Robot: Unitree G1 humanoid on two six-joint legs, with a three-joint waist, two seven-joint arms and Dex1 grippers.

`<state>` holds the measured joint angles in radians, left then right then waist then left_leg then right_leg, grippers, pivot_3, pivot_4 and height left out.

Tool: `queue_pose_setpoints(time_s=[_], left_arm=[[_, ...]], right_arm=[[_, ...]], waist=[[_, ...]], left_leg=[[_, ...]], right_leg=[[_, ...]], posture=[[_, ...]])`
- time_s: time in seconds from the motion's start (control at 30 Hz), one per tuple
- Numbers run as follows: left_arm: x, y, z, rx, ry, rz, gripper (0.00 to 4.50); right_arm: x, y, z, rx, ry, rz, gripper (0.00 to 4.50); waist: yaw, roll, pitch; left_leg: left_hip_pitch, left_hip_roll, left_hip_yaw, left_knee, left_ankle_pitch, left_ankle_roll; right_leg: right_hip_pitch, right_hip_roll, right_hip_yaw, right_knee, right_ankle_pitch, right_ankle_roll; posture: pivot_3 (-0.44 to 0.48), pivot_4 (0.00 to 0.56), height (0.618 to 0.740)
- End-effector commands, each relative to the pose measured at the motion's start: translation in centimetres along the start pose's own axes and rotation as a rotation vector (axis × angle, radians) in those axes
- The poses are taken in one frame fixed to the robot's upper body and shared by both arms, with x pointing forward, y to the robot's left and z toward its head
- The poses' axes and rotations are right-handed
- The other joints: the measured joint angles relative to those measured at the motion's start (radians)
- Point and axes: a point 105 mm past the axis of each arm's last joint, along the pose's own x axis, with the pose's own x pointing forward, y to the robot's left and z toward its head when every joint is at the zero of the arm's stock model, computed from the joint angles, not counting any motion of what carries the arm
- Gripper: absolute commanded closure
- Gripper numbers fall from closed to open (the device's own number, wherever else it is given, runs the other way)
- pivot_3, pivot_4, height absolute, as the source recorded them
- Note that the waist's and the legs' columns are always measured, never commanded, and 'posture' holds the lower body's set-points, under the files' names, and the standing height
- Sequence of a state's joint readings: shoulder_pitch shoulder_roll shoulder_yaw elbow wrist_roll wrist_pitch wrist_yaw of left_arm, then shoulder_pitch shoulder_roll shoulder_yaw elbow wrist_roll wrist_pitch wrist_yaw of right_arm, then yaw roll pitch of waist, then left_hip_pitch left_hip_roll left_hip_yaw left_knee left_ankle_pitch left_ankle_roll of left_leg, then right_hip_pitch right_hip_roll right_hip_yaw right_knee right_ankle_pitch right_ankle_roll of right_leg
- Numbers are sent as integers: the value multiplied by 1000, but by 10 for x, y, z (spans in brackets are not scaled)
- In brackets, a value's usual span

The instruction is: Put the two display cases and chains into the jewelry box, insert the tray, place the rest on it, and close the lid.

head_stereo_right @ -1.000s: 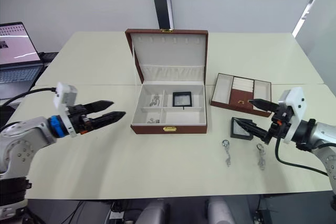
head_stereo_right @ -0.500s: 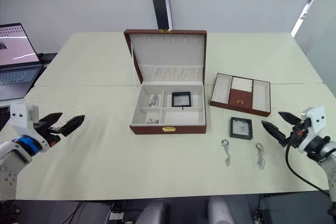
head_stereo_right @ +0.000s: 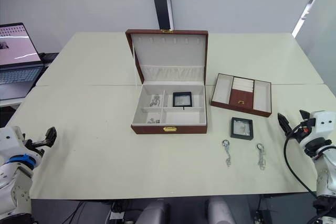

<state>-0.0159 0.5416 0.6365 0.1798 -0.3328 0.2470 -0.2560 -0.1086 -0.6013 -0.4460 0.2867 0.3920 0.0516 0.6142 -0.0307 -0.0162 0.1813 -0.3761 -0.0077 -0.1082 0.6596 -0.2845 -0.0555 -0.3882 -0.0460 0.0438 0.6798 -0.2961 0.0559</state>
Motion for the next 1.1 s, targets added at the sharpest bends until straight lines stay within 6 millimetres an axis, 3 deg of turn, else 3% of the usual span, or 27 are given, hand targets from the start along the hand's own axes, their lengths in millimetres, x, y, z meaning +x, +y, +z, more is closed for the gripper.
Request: queue_pose_setpoints(time_s=[0.03,0.77,0.97,1.1], left_arm=[[2,1,11,0,-54,18,34],[3,-15,25,-44,-107,-67,34],[-2,-33,43,-40,-205,-189,34],[-7,-61,57,-61,-250,-360,34]], right_arm=[[1,-5,12,-22,-56,-26,0],[-2,-2,12,-14,-48,0,0],[-2,3,15,-12,-48,48,0],[-2,10,22,-25,-49,110,0]], waist=[[0,0,0],[-1,0,0],[-1,0,0],[-1,0,0]], left_leg=[[0,0,0,0,0,0],[0,0,0,0,0,0],[0,0,0,0,0,0],[0,0,0,0,0,0]], right_leg=[[0,0,0,0,0,0],[0,1,0,0,0,0],[0,1,0,0,0,0],[0,1,0,0,0,0]], posture=[[0,150,740],[0,150,740],[0,150,740],[0,150,740]])
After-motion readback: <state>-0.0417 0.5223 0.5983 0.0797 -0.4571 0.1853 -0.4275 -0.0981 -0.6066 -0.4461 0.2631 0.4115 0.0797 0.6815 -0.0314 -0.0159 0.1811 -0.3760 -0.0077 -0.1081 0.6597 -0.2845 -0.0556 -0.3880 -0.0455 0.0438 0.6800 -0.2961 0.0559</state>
